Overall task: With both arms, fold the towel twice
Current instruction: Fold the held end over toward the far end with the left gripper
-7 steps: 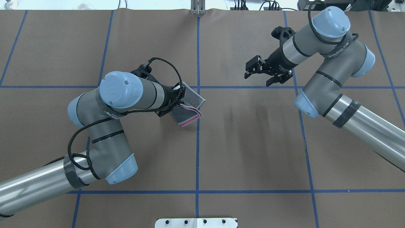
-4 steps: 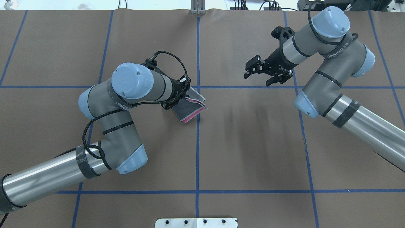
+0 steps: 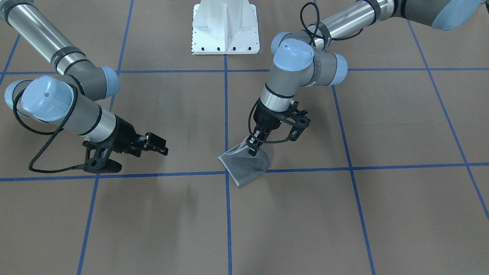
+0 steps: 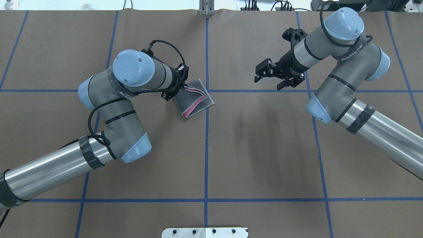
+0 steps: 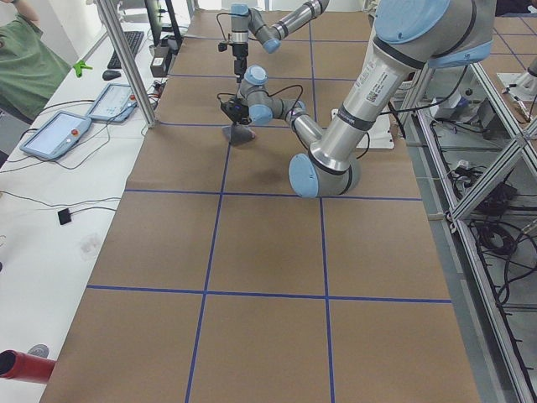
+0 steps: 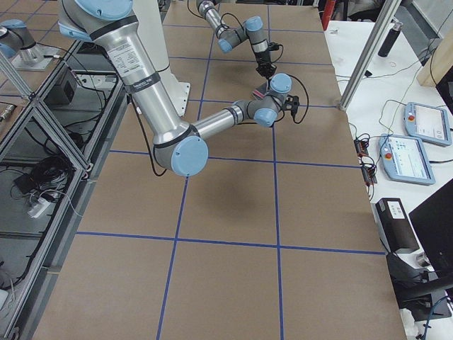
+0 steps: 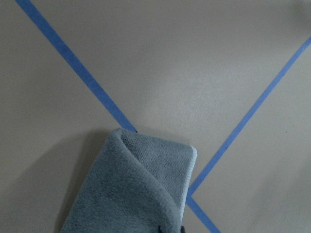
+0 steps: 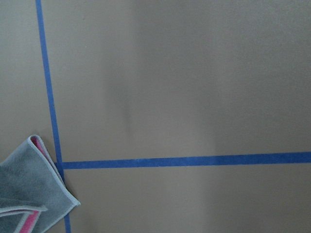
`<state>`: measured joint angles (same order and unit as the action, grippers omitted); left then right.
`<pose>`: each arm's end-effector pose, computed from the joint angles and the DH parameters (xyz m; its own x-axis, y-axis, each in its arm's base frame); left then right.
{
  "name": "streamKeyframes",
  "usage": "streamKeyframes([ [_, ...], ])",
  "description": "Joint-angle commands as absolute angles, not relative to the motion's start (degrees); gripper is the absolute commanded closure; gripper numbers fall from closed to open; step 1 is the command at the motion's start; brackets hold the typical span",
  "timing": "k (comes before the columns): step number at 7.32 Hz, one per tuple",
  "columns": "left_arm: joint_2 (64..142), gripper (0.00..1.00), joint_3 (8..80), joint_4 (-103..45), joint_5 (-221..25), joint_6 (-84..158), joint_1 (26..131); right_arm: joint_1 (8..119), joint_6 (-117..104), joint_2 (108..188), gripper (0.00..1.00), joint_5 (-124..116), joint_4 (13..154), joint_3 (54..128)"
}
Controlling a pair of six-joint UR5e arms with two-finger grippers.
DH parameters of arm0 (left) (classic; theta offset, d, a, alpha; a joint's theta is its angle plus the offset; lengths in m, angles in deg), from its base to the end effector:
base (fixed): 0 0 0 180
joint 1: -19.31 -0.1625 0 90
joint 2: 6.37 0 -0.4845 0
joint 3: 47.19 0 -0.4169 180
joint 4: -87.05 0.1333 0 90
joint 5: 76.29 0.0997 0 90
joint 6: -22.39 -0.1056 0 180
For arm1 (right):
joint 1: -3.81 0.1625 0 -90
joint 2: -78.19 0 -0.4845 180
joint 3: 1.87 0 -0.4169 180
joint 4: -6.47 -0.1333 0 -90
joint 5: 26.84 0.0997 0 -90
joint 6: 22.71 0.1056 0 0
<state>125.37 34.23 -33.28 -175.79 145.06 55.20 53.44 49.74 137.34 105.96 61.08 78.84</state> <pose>0.5877 -0.5683 0.2533 0.0569 -0.6983 -0.7135 0.5812 0.6043 -0.5451 -0.4425 -0.6155 0.3839 0.3941 0.1220 0.9109 -0.0748 0.9921 -0.1006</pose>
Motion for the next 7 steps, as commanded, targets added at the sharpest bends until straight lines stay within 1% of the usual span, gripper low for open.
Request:
streamKeyframes([
  [1,130.01,1.00,29.47,-33.80,-175.78,145.26,55.25,53.29,49.54,137.34,0.00,105.61,61.05,78.56],
  [3,130.83,1.00,28.22,-33.80,-175.78,145.26,55.25,53.29,49.28,137.34,0.00,105.61,61.05,78.12],
  [5,131.00,1.00,25.16,-36.94,-175.52,145.26,55.17,53.29,49.28,137.34,0.00,105.53,61.05,78.12],
  [6,131.79,0.82,23.75,-37.92,-175.52,145.26,55.16,53.29,49.28,137.34,0.00,105.53,61.05,78.03],
  [7,132.06,0.10,23.56,-37.93,-175.43,145.00,54.99,53.21,49.28,137.34,0.00,105.53,61.05,78.03],
])
